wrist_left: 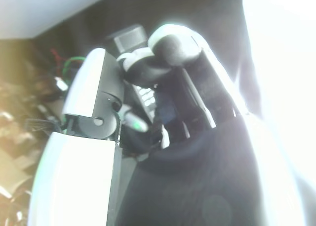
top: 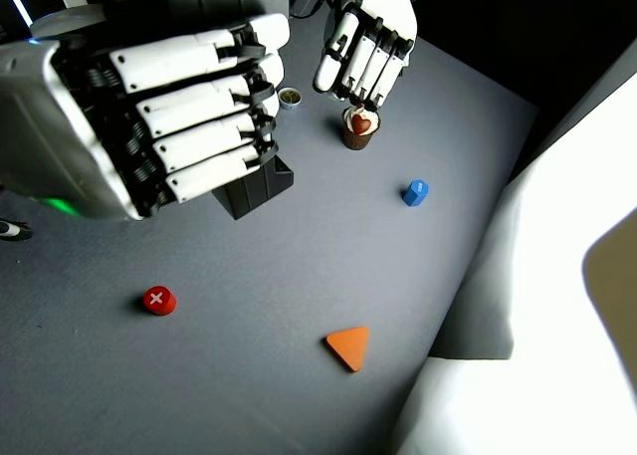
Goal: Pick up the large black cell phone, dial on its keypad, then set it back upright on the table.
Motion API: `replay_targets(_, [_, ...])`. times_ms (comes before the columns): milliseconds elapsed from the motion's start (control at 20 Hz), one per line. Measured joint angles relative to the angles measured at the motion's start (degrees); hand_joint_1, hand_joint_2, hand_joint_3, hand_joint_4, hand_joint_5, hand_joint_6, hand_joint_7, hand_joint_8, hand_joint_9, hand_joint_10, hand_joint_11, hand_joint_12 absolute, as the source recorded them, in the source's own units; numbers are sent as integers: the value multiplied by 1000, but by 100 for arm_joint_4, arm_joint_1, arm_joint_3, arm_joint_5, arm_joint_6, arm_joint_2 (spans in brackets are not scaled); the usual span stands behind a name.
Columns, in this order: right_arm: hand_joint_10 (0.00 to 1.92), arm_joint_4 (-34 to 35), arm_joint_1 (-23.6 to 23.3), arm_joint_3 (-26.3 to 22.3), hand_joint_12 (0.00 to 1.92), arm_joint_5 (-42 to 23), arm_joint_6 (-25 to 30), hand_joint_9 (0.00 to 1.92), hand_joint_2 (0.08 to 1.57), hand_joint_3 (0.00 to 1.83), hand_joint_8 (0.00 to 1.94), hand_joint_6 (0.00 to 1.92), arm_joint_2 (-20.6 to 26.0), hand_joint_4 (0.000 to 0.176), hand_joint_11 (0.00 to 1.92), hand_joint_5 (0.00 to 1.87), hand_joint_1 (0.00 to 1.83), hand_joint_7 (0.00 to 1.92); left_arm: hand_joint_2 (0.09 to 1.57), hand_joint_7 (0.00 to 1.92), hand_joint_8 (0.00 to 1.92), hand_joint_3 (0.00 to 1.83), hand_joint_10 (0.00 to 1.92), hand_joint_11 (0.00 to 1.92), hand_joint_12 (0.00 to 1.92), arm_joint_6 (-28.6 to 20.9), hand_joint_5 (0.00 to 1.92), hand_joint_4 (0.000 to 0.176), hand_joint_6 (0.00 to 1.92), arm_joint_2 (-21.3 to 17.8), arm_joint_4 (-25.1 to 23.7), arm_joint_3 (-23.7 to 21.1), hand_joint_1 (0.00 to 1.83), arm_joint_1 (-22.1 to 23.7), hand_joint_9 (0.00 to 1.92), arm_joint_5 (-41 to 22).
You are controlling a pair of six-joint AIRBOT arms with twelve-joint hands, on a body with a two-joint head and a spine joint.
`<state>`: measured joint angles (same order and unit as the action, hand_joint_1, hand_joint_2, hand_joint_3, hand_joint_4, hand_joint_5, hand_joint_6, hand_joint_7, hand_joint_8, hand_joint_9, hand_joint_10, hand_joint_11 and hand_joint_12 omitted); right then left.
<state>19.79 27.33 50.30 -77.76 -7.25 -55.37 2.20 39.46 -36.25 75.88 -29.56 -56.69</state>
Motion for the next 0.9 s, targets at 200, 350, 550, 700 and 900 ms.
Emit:
replay_targets(200, [1321,-68,0,83,1145,-52,39,905,1151,0,1262,883,-48,0,985,874,1373,841,1278,653,1573,0,1921,689,1921,190,80,136,3,155,317,-94,1309,-140,799,31])
replay_targets(350, [1310,-35,2,149,1153,-129,50,910,1152,1,1272,912,-57,0,995,867,1372,830,1285,643,1589,2,1921,812,1921,203,71,123,0,269,308,2,1305,-170,845,33])
replay_targets(550, [1380,-48,0,151,1197,-168,61,873,1171,0,1299,969,-68,0,968,823,1365,807,1287,642,1592,1,1921,784,1921,184,76,137,1,389,361,81,1304,-116,820,28])
replay_targets(700, [1387,-59,0,151,1219,-164,66,873,1172,0,1299,964,-85,0,967,816,1365,809,1284,646,1587,0,1921,625,1921,144,77,148,1,470,363,76,1307,-28,815,-7])
replay_targets(900, [1403,-48,0,151,1213,-170,68,854,1167,2,1297,907,-90,0,960,865,1366,811,1288,641,1597,1,1921,672,1921,-90,72,149,2,501,4,55,1302,240,793,-46])
